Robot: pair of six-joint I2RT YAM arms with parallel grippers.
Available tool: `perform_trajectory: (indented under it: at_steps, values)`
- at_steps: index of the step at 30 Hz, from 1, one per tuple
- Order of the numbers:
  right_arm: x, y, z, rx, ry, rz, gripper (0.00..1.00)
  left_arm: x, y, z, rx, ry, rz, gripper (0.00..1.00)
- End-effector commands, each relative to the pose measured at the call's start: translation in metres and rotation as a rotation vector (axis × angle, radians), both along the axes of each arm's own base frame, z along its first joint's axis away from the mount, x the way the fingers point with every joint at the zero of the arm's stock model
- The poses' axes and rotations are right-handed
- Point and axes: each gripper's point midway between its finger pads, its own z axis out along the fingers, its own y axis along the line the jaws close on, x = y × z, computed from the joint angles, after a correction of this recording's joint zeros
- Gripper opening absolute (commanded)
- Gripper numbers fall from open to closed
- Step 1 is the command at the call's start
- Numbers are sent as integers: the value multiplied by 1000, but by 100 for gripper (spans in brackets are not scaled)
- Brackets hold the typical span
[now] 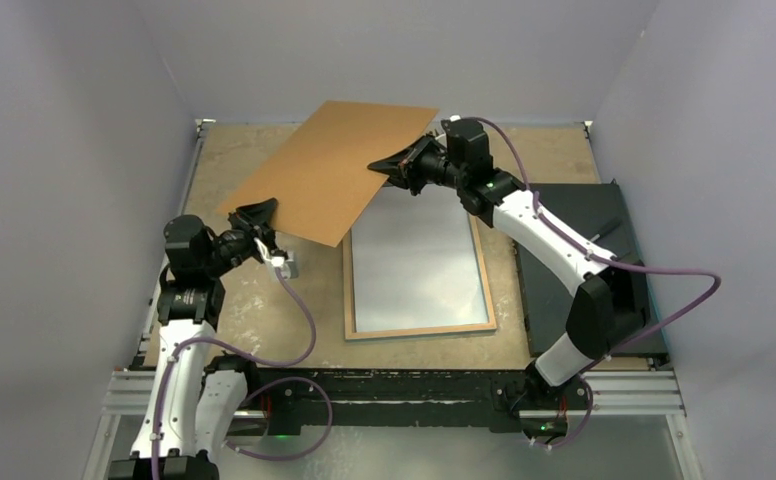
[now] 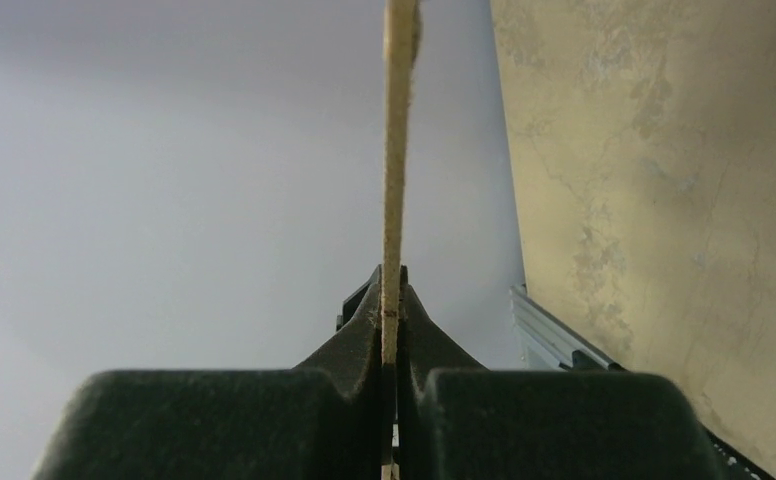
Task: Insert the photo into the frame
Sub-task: Pick up the photo frame item at the center of the board.
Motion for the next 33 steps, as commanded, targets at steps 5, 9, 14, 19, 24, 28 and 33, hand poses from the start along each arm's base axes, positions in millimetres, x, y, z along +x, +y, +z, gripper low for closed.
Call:
perform_trajectory:
  at_steps: [5,9,14,19,24,28,33]
  values:
    - [-34,11,43,91,-133,119,0,-5,-11,50,-60,-183,-49,0]
    - [-44,13,9,4,-118,173,19,-14,-16,37,-2,-160,-95,0]
    - [-48,2,-14,-119,-175,178,62,-16,-16,42,8,-193,-95,0]
    - [-59,0,-25,-196,-241,277,83,-17,-13,53,-1,-242,-70,0]
    - [-64,-11,-25,-290,-371,367,99,-19,-9,50,23,-227,-47,0]
    - [-75,-28,3,-372,-599,413,99,-18,-6,46,41,-180,-28,0]
    - [-73,-55,23,-544,-840,362,99,-23,-9,29,77,-134,-60,0]
